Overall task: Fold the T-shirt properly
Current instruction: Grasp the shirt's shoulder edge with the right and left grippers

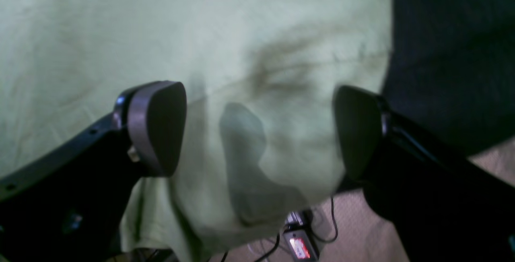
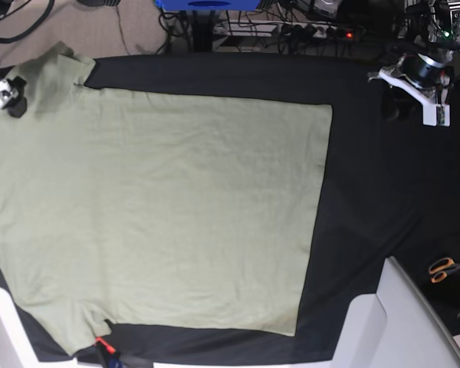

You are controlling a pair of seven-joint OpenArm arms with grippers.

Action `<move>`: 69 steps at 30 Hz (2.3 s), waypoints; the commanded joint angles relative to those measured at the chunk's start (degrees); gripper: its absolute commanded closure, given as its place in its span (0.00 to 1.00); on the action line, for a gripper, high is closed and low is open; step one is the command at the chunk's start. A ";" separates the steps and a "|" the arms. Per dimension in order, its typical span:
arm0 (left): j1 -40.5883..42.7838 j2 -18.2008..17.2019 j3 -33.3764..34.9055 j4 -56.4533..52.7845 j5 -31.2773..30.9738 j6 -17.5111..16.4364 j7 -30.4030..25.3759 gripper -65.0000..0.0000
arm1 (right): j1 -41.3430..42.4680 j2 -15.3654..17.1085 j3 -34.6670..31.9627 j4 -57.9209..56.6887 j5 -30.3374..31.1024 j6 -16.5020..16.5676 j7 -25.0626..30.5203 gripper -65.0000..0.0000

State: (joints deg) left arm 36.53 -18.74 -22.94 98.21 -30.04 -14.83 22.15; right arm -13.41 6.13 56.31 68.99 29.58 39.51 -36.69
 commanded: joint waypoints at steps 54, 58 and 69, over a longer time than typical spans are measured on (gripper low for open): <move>-10.03 9.03 3.55 -16.15 -1.03 -6.23 -1.36 0.37 | -2.90 1.74 -7.30 -5.30 0.61 0.49 3.76 1.00; -11.96 11.14 4.43 -20.46 -0.95 -6.31 -1.36 0.37 | -2.90 1.74 -7.39 -5.30 0.61 0.49 3.76 1.00; -14.86 12.98 10.24 -25.64 -0.86 -6.40 -1.45 0.38 | -2.90 1.74 -7.39 -5.12 0.61 0.49 3.76 1.00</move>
State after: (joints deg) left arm 20.64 -6.37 -13.43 73.41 -32.49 -21.89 15.33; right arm -16.05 7.27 48.99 63.33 30.92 39.94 -31.94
